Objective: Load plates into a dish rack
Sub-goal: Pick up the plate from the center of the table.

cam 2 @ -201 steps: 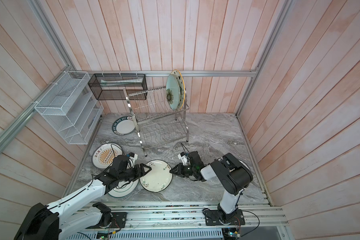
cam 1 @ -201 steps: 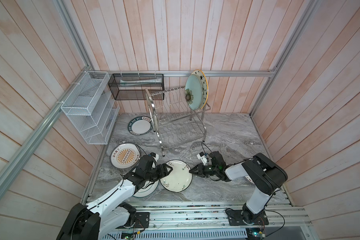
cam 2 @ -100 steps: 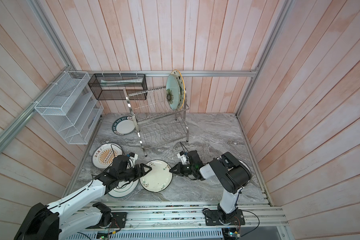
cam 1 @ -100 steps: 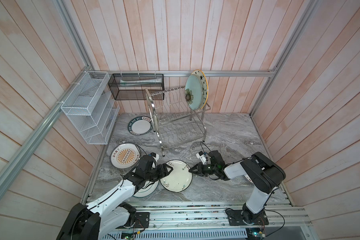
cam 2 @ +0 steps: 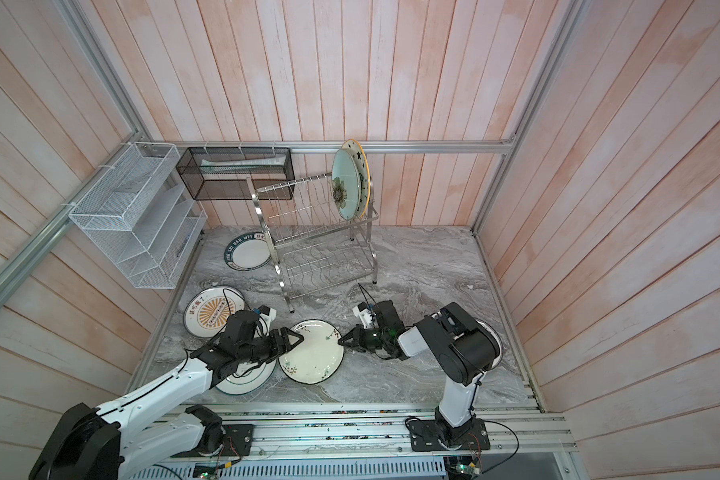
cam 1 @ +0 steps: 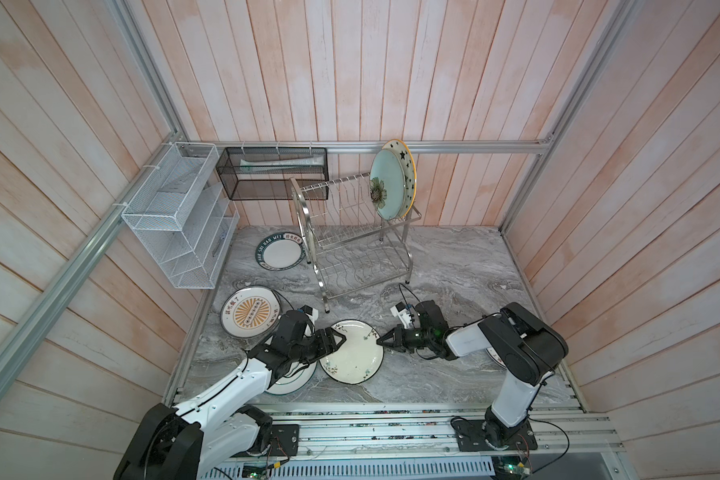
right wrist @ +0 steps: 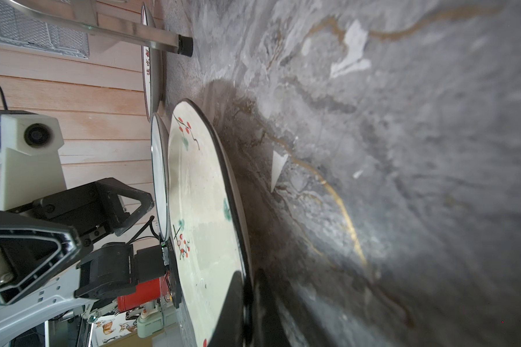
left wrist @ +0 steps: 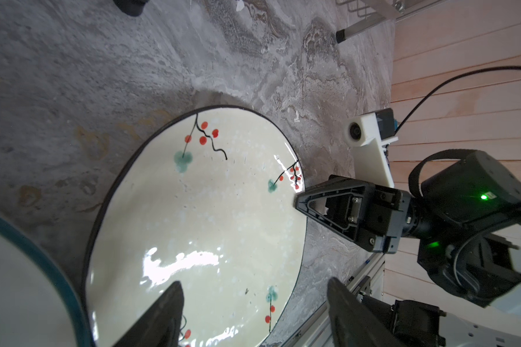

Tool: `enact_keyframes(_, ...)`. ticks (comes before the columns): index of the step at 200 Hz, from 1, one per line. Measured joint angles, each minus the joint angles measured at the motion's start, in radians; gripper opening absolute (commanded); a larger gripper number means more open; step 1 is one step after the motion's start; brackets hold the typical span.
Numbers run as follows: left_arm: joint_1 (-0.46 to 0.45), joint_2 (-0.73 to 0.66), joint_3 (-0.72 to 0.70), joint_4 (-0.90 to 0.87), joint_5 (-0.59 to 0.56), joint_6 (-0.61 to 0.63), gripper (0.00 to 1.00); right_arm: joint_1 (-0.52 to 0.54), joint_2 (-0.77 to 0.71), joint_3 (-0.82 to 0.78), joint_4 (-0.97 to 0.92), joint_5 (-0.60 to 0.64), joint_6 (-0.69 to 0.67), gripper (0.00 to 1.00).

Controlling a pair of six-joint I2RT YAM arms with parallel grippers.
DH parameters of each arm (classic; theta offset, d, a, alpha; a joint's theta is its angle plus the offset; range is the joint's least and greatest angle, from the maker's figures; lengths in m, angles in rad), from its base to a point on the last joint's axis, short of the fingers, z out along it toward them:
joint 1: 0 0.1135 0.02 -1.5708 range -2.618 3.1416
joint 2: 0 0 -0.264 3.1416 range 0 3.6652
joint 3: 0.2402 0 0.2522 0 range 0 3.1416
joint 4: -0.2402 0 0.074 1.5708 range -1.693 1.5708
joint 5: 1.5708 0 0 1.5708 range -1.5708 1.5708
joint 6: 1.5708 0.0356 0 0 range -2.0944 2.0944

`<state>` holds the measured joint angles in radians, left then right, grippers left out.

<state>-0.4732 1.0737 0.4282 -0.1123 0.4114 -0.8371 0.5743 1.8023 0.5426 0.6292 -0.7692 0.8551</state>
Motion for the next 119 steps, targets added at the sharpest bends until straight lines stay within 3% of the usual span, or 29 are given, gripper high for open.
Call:
enact_keyframes(38, 0.000, 0.005, 0.002, 0.002, 0.000, 0.003, 0.76, -0.022, -0.016, -0.012, -0.009, 0.000, -0.009, 0.00)
enact_keyframes(119, -0.066, 0.107, 0.079, 0.006, -0.074, 0.028, 0.74, -0.177, -0.139, -0.092, -0.061, -0.009, -0.048, 0.00)
